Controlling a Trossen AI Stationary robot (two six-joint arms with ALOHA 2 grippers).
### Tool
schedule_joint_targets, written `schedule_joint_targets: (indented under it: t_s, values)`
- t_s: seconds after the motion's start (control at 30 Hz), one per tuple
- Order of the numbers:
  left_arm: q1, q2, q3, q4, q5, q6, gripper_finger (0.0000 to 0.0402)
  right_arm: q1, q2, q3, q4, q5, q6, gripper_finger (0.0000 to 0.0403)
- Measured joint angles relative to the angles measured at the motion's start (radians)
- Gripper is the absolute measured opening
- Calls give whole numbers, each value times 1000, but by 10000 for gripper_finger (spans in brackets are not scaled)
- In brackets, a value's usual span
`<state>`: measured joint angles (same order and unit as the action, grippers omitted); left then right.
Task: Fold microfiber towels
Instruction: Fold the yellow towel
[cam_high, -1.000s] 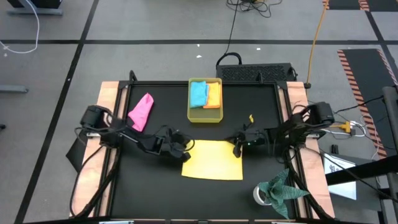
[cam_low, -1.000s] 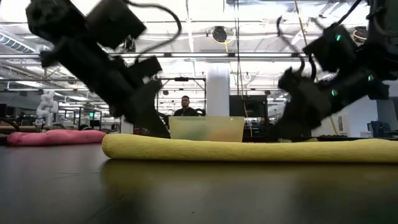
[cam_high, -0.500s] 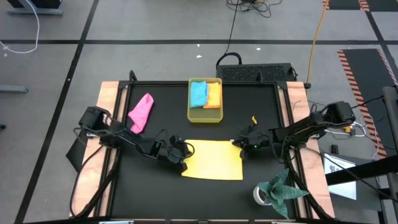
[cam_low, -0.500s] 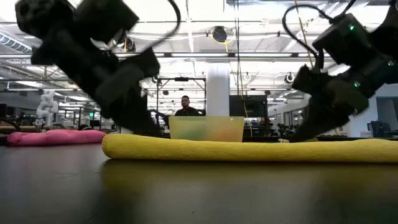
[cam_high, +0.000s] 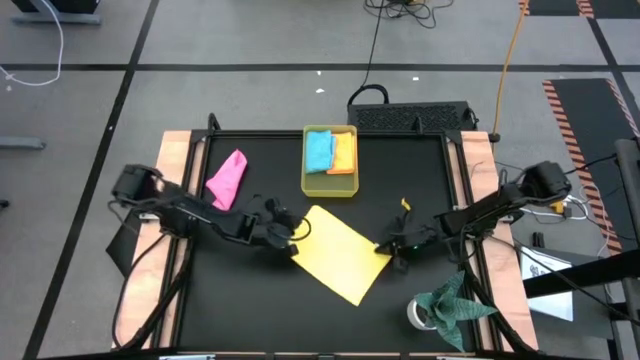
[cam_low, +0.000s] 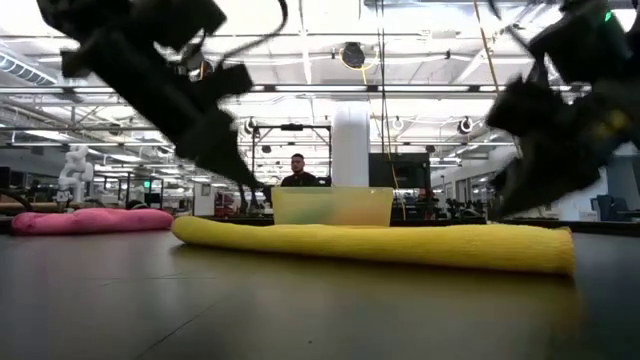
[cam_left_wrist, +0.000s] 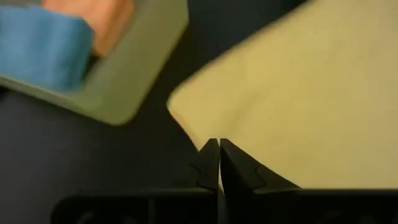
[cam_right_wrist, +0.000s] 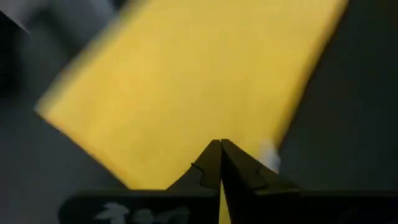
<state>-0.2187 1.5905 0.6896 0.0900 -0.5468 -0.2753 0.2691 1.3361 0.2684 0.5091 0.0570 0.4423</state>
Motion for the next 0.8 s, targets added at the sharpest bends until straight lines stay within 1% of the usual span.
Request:
schedule_joint_targets:
  t_s: [0.1,0.13,0.23,0.3,0.37,0.5,0.57,0.6,0.7,0.8]
  values:
    - [-21,-55,1,19,17,-43,18,18,-29,2,84,42,-42,0]
    - [-32,-67,1,25,39,-53,18,21,-28,2,110,46,-54,0]
    - [-59,-65,3,55,134,-60,12,21,-23,1,115,46,-82,0]
    - [-76,-32,1,56,172,-72,4,19,-4,2,97,50,-88,0]
    - [-90,13,1,56,189,-91,5,13,21,0,74,51,-88,0]
    - [-97,112,1,35,189,-121,16,10,87,2,74,48,-62,0]
    - [-89,139,4,16,175,-128,18,12,127,2,82,42,-58,0]
    - [-82,144,5,-6,164,-128,17,15,142,3,95,26,-54,0]
    - [-56,122,6,-104,126,-125,8,35,207,19,169,-73,-32,0]
    - [-36,49,1,-201,110,-95,4,74,257,71,188,-174,-46,0]
